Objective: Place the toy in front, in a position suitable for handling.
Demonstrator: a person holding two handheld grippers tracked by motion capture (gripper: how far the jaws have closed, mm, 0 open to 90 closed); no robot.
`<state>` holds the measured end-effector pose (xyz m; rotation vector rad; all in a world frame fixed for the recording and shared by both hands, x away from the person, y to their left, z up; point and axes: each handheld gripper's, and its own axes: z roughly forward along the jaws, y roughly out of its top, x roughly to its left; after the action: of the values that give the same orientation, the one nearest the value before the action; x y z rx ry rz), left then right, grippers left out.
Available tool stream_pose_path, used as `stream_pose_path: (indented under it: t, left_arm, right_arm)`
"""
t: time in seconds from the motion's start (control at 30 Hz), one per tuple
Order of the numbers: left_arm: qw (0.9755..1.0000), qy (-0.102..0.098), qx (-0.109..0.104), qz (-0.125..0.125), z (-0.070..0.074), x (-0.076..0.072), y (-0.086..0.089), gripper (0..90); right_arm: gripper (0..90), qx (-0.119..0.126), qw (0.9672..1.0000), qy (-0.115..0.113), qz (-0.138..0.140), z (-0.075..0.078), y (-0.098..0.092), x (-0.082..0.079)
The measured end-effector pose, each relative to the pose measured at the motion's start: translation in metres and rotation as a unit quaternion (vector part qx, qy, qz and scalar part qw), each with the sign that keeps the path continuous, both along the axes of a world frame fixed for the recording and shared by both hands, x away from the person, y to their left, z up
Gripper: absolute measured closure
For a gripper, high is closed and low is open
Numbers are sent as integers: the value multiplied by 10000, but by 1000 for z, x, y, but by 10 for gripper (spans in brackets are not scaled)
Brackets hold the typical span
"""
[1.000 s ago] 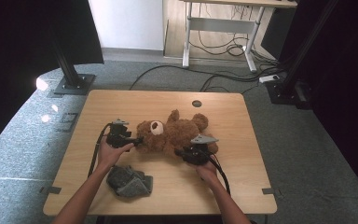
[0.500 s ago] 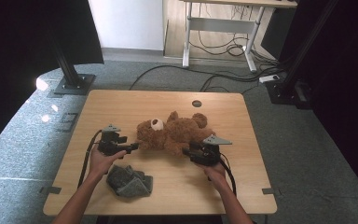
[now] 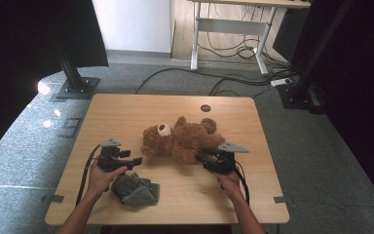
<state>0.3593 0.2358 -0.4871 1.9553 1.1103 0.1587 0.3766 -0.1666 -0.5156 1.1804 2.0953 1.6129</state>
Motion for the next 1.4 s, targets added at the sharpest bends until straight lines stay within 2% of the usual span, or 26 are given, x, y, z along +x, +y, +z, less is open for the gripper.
stream_pose_path:
  t: [0.07,0.23,0.4,0.5,0.73,0.83,0.97,1.03,1.13,1.23,1.27,1.33,1.37,1.4]
  left_arm:
    - [9999,52,8,-120,-3,-11,-4,272]
    - [9995,189,-1,-264,-8,-25,-6,254]
    - [9984,384,-10,-413,-17,-41,-8,184]
    - [9974,444,154,-548,-23,-51,-13,168]
    - [9962,503,334,-621,-31,-59,-18,120]
    - [9952,538,508,-635,-39,-61,-20,115]
    - [9953,522,558,-590,-41,-60,-21,147]
    - [9943,339,843,-561,-46,-63,-25,170]
    - [9932,225,1010,-531,-46,-64,-27,202]
    - [9930,162,1057,-495,-47,-64,-27,253]
    - [9925,74,1129,-473,-47,-64,-28,275]
    - [9926,61,1132,-447,-47,-63,-27,297]
    - [9926,52,1133,-430,-47,-62,-27,326]
    - [9930,27,1112,-401,-47,-58,-25,396]
  right_arm:
    - [440,-14,10000,-23,10,1,0,-2]
    - [436,-27,10000,-22,-2,0,-2,-4]
    - [433,-47,10000,22,-82,-2,-3,-4]
    - [432,-73,9999,34,-81,-3,-3,-3]
    - [429,-139,9999,50,-87,-5,-1,-4]
    - [429,-156,9998,51,-89,-6,-2,-3]
    - [429,-179,9998,74,-103,-7,-1,-3]
    - [429,-186,9997,66,-109,-7,-2,-3]
    - [429,-181,9997,66,-122,-7,-2,-3]
    - [429,-214,9997,78,-120,-7,-1,-3]
    - [429,-219,9997,75,-121,-8,-1,-3]
    - [429,-222,9997,64,-121,-8,-1,-3]
    - [429,-218,9997,70,-130,-8,0,-3]
    - [429,-222,9996,69,-143,-8,0,-3]
